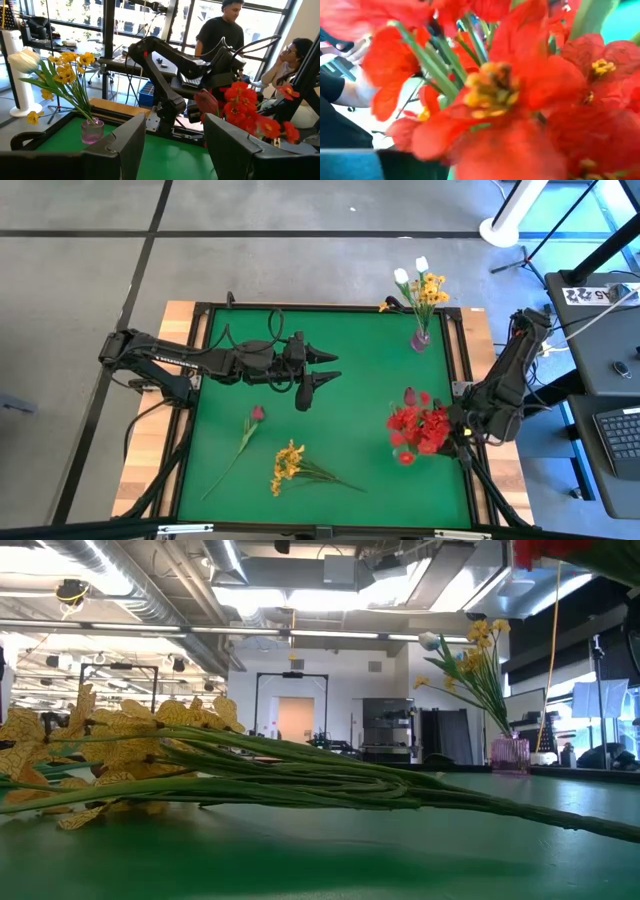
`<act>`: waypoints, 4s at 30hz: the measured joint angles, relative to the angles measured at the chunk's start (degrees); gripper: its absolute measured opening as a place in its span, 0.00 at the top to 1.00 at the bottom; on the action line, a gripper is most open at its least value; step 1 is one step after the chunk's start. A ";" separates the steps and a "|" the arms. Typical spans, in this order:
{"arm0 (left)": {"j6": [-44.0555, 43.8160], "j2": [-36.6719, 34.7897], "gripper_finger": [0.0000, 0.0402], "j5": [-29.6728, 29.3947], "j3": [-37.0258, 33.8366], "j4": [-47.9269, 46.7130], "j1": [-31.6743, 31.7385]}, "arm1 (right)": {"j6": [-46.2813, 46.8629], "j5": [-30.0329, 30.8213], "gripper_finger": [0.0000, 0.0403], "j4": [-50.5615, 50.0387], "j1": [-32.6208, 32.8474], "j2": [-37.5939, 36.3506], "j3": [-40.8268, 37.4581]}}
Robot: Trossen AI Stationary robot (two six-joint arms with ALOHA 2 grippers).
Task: Sort flowers into vase by color
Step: Put the orange flowers into the transparent vase, then put the red tulip into the transparent vase
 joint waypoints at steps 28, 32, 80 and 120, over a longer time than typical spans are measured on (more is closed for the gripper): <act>-0.46 0.00 0.52 0.00 0.02 -0.69 0.00 | 25.66 -14.50 0.29 -33.22 -0.07 0.09 15.61; -0.46 0.00 0.52 0.00 0.02 -0.88 -0.02 | 30.65 -19.24 0.29 -36.58 -0.07 0.09 16.89; -40.94 -0.02 0.52 -6.08 0.06 -59.05 -10.58 | -17.68 14.64 0.29 -46.94 -0.07 9.53 51.70; -73.46 13.52 0.51 9.80 0.06 -78.86 -30.99 | -26.63 9.82 0.29 -43.73 -0.09 12.48 51.66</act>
